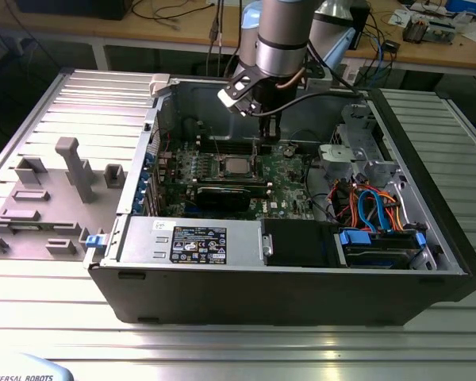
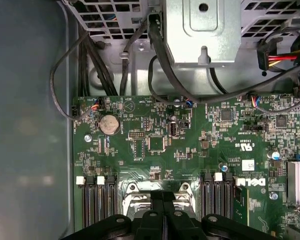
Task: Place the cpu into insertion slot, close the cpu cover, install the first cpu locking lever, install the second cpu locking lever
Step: 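Close the cpu cover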
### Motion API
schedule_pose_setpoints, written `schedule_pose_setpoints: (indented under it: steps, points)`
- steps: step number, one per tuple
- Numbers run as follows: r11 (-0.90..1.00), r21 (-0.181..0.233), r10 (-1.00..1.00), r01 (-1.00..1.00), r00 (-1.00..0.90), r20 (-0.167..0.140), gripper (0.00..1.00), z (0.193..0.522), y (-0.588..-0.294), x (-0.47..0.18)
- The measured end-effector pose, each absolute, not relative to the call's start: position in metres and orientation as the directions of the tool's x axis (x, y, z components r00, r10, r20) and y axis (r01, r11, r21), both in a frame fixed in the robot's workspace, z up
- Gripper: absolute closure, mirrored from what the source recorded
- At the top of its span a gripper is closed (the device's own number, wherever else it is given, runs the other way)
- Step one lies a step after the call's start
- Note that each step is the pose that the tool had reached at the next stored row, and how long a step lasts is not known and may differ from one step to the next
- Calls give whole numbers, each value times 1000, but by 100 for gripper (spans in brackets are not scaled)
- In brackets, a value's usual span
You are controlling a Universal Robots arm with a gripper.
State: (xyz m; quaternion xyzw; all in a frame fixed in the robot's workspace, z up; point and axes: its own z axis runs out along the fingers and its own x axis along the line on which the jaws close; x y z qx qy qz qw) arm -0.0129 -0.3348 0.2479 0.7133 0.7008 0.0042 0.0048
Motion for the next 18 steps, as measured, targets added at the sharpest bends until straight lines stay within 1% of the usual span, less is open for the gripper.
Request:
schedule_pose_setpoints:
  steps: [11, 18]
  points:
    - [-18, 13, 1000, 1000, 18, -1, 89, 247, -335, -31]
    - [-18, 13, 1000, 1000, 18, -1, 89, 233, -335, -52]
